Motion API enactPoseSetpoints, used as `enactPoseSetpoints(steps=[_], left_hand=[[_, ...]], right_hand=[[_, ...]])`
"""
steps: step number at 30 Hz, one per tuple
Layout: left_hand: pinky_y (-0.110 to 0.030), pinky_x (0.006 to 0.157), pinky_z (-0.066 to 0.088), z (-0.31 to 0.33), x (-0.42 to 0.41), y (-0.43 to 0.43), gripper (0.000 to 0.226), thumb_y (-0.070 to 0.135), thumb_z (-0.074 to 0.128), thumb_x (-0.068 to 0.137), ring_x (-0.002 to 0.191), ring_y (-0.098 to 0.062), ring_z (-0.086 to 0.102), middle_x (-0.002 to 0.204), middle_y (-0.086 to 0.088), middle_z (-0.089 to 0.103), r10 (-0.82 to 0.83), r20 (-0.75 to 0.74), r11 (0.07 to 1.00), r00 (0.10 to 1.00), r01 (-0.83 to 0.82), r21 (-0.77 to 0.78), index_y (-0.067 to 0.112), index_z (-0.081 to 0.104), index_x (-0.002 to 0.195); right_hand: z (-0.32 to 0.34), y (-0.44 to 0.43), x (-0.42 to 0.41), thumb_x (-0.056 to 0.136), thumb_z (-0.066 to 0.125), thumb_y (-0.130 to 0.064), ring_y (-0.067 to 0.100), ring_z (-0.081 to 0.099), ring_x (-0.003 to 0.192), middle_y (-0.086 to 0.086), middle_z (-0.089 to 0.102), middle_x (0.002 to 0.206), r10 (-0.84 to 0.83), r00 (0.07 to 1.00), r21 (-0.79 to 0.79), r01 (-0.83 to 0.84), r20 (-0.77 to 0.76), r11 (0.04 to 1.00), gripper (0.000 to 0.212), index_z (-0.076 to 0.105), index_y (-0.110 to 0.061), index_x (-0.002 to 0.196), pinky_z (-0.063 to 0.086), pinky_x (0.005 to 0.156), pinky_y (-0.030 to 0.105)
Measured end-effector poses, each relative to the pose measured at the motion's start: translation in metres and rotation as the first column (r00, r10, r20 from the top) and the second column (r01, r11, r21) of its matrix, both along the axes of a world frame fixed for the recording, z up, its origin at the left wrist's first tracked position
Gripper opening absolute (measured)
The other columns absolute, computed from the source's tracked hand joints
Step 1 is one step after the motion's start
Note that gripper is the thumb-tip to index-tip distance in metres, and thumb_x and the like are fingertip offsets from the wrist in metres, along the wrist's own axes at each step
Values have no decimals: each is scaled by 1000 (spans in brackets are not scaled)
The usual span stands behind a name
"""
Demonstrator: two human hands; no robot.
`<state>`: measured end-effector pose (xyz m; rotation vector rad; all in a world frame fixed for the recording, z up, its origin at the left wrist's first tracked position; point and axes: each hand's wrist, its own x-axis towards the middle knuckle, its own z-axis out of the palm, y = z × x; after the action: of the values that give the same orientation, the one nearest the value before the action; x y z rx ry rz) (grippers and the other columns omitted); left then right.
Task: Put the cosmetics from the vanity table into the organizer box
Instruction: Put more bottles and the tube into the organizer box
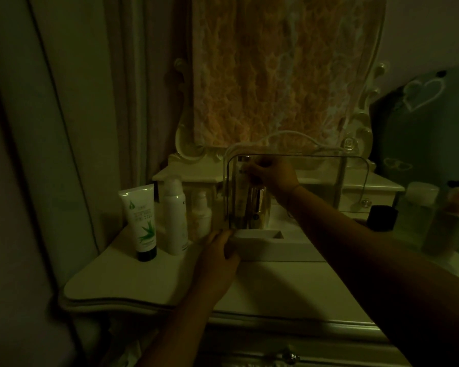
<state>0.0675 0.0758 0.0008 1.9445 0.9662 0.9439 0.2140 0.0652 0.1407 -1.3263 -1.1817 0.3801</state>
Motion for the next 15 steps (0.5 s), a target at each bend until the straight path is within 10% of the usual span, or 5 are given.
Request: enactPoseSetpoints(steps=[15], left_hand=[[-24, 89, 40, 0, -1, -2, 46, 18, 53, 88, 121, -12, 41, 146, 3, 30, -8, 39, 1000, 999, 7, 24, 28, 42, 132]], right_hand=[[-15, 8, 10, 87, 60, -9, 7, 61, 65, -1, 63, 76, -80, 992, -136, 94, 102, 986, 14, 66, -2, 98, 47, 46, 9]])
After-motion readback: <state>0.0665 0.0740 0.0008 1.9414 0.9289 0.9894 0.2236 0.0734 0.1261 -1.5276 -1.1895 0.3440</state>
